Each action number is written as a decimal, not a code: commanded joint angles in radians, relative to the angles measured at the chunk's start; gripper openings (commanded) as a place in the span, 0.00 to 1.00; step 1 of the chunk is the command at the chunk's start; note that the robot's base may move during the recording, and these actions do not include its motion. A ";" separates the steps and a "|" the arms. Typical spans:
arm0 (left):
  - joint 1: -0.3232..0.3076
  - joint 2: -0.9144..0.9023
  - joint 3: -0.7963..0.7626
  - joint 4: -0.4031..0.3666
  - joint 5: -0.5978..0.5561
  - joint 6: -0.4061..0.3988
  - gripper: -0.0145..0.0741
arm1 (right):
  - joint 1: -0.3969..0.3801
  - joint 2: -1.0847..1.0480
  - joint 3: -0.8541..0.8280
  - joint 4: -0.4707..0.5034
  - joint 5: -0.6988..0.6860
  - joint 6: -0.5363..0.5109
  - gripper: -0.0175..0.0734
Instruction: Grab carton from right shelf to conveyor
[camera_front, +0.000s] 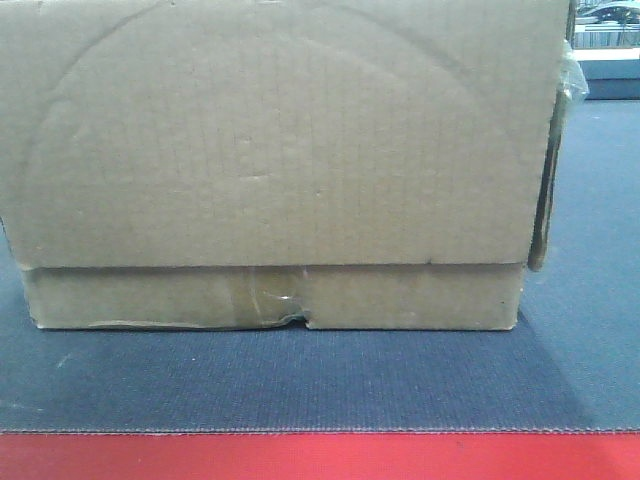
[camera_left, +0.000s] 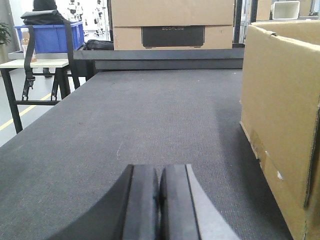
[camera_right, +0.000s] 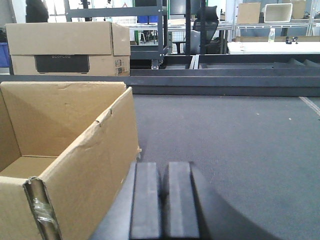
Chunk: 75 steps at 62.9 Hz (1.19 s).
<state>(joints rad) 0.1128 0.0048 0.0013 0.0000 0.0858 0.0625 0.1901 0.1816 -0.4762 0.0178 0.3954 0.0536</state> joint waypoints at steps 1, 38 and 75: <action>0.003 -0.005 -0.001 -0.010 -0.024 0.009 0.18 | -0.006 -0.004 -0.001 -0.008 -0.030 -0.005 0.12; 0.003 -0.005 -0.001 -0.010 -0.024 0.009 0.18 | -0.013 -0.020 -0.001 0.020 -0.072 -0.005 0.12; 0.003 -0.005 -0.001 -0.010 -0.024 0.009 0.18 | -0.202 -0.182 0.476 0.119 -0.395 -0.116 0.12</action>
<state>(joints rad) 0.1128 0.0048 0.0013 -0.0053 0.0802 0.0644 -0.0072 0.0087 -0.0349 0.1301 0.1280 -0.0534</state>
